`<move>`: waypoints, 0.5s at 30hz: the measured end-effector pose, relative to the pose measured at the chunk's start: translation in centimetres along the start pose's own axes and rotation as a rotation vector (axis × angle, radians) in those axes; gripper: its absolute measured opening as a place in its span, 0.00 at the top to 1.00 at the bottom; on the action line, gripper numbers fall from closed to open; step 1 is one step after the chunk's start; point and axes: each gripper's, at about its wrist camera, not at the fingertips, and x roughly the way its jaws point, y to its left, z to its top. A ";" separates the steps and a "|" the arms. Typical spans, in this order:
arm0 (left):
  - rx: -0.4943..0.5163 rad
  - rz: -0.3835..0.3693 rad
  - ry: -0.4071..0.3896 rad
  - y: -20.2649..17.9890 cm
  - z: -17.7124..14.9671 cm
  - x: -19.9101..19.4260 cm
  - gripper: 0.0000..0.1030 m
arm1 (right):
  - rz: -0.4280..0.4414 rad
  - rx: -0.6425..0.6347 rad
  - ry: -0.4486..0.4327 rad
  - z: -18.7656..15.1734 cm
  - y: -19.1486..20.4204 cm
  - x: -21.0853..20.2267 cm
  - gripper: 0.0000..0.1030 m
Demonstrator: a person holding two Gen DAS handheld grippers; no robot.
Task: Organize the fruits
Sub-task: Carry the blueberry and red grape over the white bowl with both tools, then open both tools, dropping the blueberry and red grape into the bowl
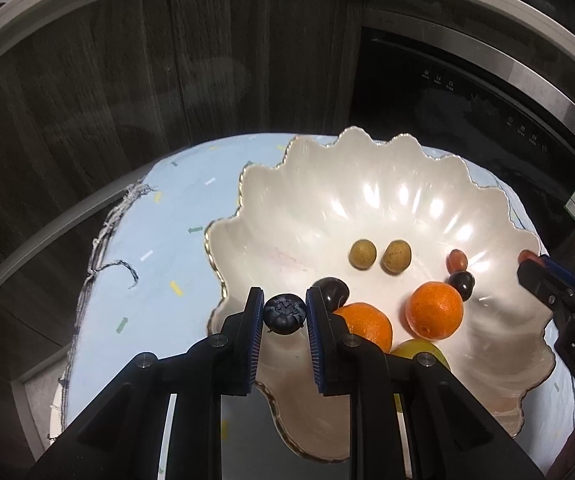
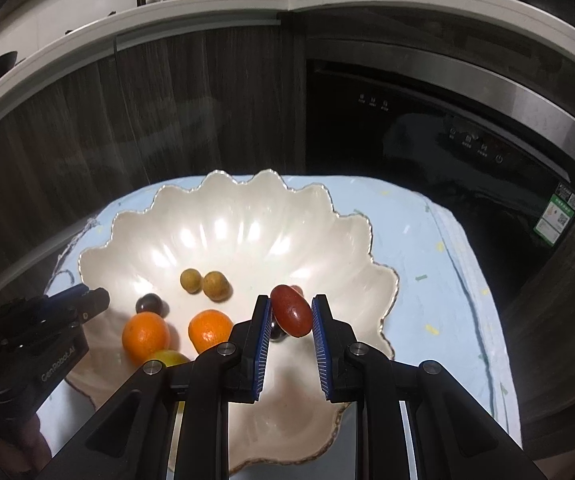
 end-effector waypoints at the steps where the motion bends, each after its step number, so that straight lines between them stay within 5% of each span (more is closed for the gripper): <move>1: 0.002 -0.003 0.006 -0.1 0.0 0.1 0.79 | 0.004 0.000 0.010 -0.1 0.0 0.2 0.78; 10: 0.020 -0.016 0.010 -0.6 -0.1 -0.1 0.58 | 0.024 0.008 0.083 -1.1 0.1 1.0 0.75; 14: 0.011 -0.005 -0.020 -0.6 0.2 -1.0 0.39 | 0.024 0.029 0.065 -0.9 -0.4 0.6 0.39; 15: 0.012 -0.002 -0.024 -0.6 0.2 -1.2 0.38 | 0.015 0.035 0.051 -0.8 -0.6 0.3 0.38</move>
